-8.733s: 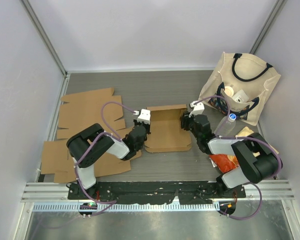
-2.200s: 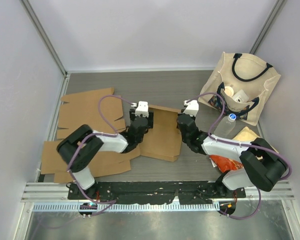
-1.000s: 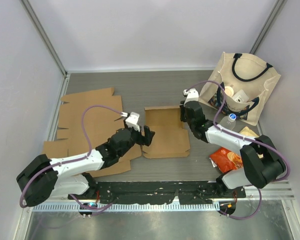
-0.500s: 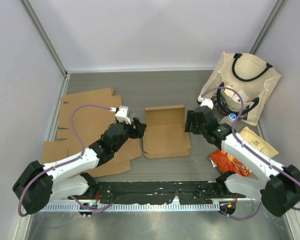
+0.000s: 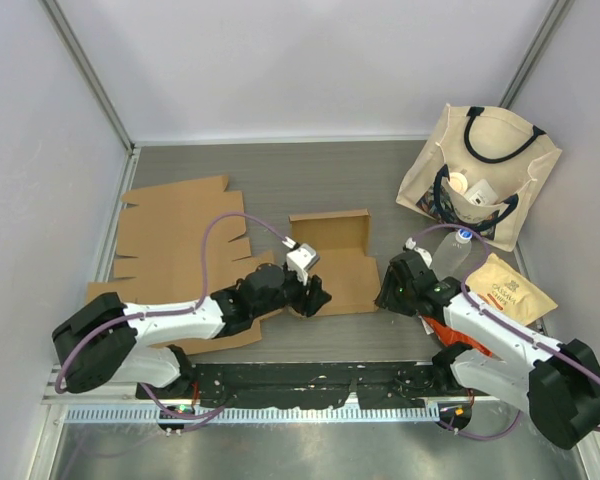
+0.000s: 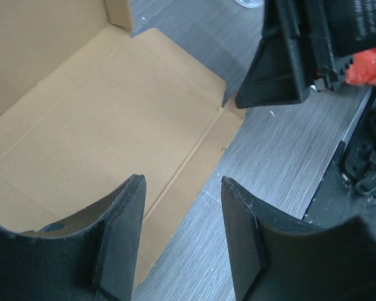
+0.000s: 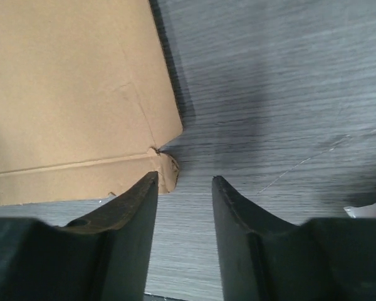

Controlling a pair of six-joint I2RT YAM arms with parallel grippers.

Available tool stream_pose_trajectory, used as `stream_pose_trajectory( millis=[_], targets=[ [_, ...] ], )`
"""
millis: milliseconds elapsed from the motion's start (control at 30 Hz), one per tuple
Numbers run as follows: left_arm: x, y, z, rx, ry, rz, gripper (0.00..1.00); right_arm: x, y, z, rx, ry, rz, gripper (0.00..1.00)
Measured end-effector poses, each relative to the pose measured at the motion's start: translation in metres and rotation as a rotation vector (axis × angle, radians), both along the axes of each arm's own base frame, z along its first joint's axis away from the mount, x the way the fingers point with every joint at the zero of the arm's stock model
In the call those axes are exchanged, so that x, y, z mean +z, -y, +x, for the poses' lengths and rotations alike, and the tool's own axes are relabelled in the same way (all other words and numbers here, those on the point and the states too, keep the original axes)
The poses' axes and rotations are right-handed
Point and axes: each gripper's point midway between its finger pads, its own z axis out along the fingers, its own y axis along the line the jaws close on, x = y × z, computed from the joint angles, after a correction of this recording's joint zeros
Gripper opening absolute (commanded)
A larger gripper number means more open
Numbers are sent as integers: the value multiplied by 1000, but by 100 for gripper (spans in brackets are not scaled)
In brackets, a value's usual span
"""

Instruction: Fold the paper box

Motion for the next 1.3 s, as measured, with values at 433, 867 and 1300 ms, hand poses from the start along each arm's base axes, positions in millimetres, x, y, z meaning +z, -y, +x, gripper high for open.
stream_pose_trajectory(
  millis=[433, 867, 1300],
  targets=[
    [-25, 37, -22, -208, 175, 238, 69, -16, -16, 11, -83, 43, 126, 5],
    [-70, 56, -31, -378, 317, 540, 70, 11, -24, 12, -106, 35, 189, 1],
    [-60, 50, 9, -128, 641, 782, 12, 44, -35, 13, -89, 41, 250, 33]
  ],
)
